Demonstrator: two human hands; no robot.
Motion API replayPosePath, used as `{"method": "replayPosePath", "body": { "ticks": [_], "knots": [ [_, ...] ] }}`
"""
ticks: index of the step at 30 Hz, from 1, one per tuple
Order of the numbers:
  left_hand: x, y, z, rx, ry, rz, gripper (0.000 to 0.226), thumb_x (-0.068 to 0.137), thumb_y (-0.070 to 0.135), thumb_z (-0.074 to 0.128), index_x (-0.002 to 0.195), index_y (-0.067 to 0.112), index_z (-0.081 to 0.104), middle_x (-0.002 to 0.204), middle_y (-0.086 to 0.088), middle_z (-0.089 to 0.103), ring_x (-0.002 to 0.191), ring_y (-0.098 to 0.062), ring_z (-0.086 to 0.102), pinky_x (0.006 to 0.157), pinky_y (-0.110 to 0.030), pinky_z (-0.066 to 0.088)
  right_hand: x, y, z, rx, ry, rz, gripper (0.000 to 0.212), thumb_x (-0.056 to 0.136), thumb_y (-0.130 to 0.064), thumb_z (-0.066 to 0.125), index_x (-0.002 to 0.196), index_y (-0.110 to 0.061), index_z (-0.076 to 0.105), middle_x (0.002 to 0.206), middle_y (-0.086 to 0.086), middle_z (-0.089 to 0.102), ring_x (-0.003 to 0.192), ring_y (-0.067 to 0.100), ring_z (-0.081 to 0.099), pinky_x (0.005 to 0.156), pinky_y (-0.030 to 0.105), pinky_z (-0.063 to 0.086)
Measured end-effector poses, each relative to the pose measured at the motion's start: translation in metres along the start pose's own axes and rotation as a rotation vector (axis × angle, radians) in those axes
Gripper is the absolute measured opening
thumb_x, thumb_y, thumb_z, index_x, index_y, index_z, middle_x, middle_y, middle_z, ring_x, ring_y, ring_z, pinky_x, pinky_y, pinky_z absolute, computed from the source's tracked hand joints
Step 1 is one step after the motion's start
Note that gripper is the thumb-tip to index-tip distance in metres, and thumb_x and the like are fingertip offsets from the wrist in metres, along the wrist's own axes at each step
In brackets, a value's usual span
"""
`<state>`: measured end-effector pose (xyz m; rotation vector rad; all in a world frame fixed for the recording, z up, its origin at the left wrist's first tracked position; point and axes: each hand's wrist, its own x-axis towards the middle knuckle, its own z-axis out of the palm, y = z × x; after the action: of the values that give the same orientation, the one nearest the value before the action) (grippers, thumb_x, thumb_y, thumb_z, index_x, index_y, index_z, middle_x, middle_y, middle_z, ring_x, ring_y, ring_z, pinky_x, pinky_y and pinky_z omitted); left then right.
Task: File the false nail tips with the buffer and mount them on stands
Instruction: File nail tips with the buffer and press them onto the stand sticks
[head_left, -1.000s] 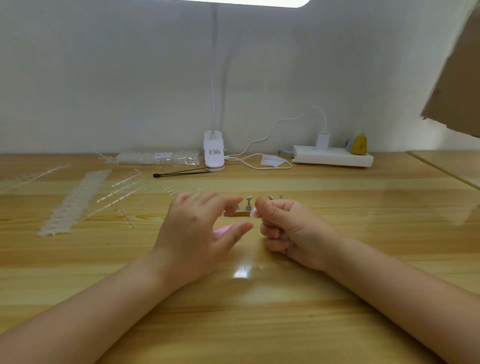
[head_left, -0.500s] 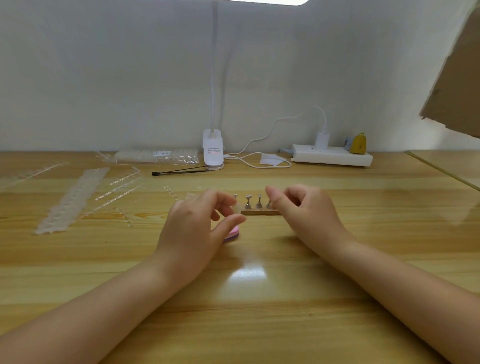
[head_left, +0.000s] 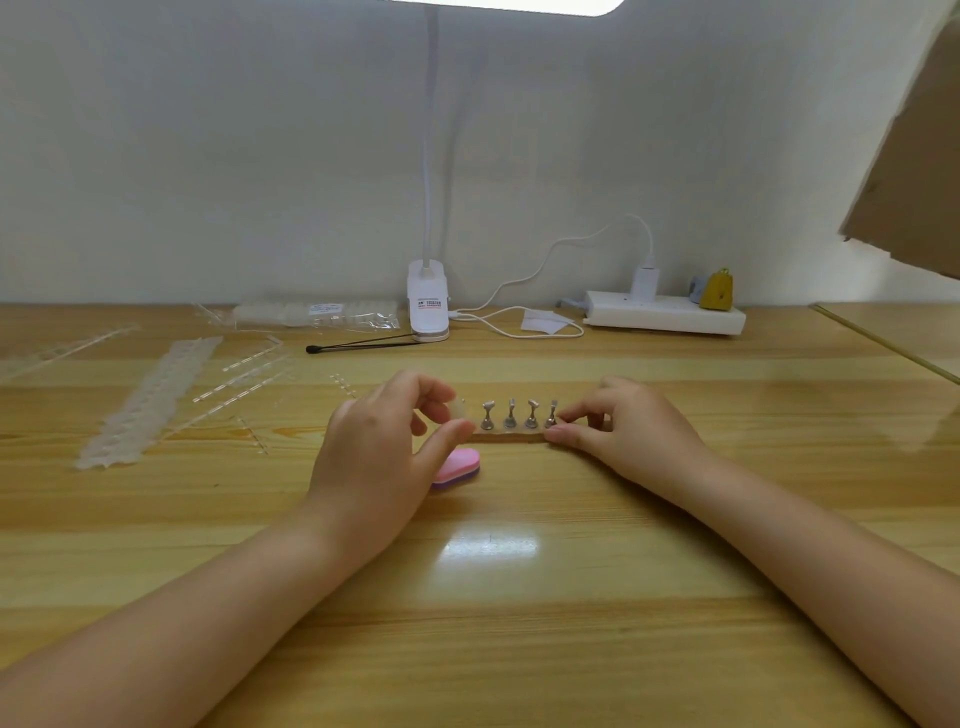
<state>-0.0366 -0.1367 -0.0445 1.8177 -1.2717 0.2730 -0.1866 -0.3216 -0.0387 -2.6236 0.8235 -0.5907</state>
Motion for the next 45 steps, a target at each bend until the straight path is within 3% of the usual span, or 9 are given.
{"method": "replayPosePath", "body": {
  "ticks": [7, 12, 18, 21, 23, 25, 29, 36, 45],
  "knots": [
    [0.000, 0.001, 0.001, 0.019, -0.010, 0.016, 0.022, 0.082, 0.039, 0.067, 0.095, 0.036, 0.050, 0.084, 0.021, 0.059, 0.076, -0.001, 0.058, 0.083, -0.034, 0.040, -0.004, -0.011, 0.008, 0.009, 0.048, -0.074, 0.042, 0.079, -0.060, 0.063, 0.107, -0.030, 0.073, 0.087, -0.010, 0.062, 0.092, 0.012, 0.054, 0.079, 0.034, 0.048],
    [-0.001, 0.000, 0.003, 0.034, -0.012, 0.031, 0.023, 0.082, 0.036, 0.070, 0.094, 0.036, 0.050, 0.084, 0.020, 0.059, 0.075, -0.001, 0.058, 0.080, -0.030, 0.035, -0.005, -0.017, 0.014, 0.034, 0.077, -0.117, 0.023, 0.085, -0.046, 0.065, 0.096, -0.029, 0.076, 0.087, -0.007, 0.064, 0.093, 0.013, 0.051, 0.078, 0.032, 0.044],
    [-0.002, 0.000, 0.004, 0.051, -0.019, 0.064, 0.022, 0.082, 0.038, 0.069, 0.094, 0.038, 0.050, 0.083, 0.021, 0.058, 0.076, 0.001, 0.056, 0.078, -0.028, 0.032, -0.011, -0.021, 0.015, -0.016, 0.164, -0.221, 0.014, 0.088, -0.031, 0.066, 0.094, -0.024, 0.077, 0.082, -0.008, 0.060, 0.086, 0.014, 0.049, 0.069, 0.031, 0.041],
    [-0.002, 0.001, 0.003, 0.036, -0.010, 0.077, 0.023, 0.082, 0.038, 0.070, 0.095, 0.037, 0.051, 0.084, 0.020, 0.059, 0.076, -0.001, 0.057, 0.079, -0.029, 0.034, -0.016, -0.026, 0.012, -0.011, 0.286, -0.280, 0.009, 0.085, -0.017, 0.068, 0.089, -0.015, 0.076, 0.078, -0.001, 0.065, 0.074, 0.015, 0.051, 0.066, 0.030, 0.042],
    [-0.002, 0.003, 0.002, 0.015, 0.006, 0.094, 0.023, 0.081, 0.037, 0.072, 0.095, 0.035, 0.053, 0.085, 0.018, 0.061, 0.076, -0.003, 0.058, 0.079, -0.031, 0.037, -0.019, -0.031, 0.009, 0.070, 0.332, -0.295, 0.008, 0.083, -0.010, 0.069, 0.087, -0.012, 0.076, 0.076, -0.002, 0.068, 0.067, 0.012, 0.054, 0.064, 0.022, 0.043],
    [-0.003, 0.005, 0.001, -0.009, 0.022, 0.117, 0.023, 0.081, 0.041, 0.071, 0.096, 0.032, 0.056, 0.085, 0.017, 0.061, 0.077, -0.002, 0.058, 0.081, -0.031, 0.038, -0.023, -0.038, 0.010, 0.260, 0.306, -0.257, 0.009, 0.083, -0.008, 0.070, 0.088, -0.013, 0.076, 0.076, -0.006, 0.071, 0.064, 0.009, 0.059, 0.063, 0.015, 0.045],
    [-0.003, 0.009, 0.000, -0.019, 0.029, 0.153, 0.025, 0.079, 0.044, 0.065, 0.097, 0.027, 0.062, 0.084, 0.020, 0.059, 0.077, 0.002, 0.056, 0.084, -0.028, 0.039, -0.029, -0.049, 0.015, 0.577, 0.166, -0.170, 0.014, 0.083, -0.007, 0.072, 0.093, -0.015, 0.077, 0.077, -0.003, 0.073, 0.067, 0.009, 0.064, 0.065, 0.021, 0.052],
    [-0.003, 0.011, 0.000, -0.048, 0.023, 0.162, 0.032, 0.077, 0.049, 0.066, 0.097, 0.025, 0.065, 0.087, 0.017, 0.061, 0.077, -0.001, 0.057, 0.082, -0.034, 0.042, -0.032, -0.052, 0.016, 0.553, 0.123, -0.292, 0.018, 0.085, -0.007, 0.070, 0.102, -0.011, 0.075, 0.091, -0.002, 0.074, 0.082, 0.000, 0.065, 0.073, 0.012, 0.047],
    [-0.003, 0.012, -0.001, -0.073, 0.007, 0.180, 0.030, 0.077, 0.051, 0.064, 0.096, 0.028, 0.066, 0.087, 0.015, 0.064, 0.077, 0.000, 0.057, 0.082, -0.036, 0.043, -0.032, -0.052, 0.017, 0.548, 0.106, -0.334, 0.019, 0.086, -0.004, 0.068, 0.103, -0.010, 0.075, 0.091, -0.003, 0.072, 0.084, 0.000, 0.064, 0.074, 0.012, 0.045]
  ]
}}
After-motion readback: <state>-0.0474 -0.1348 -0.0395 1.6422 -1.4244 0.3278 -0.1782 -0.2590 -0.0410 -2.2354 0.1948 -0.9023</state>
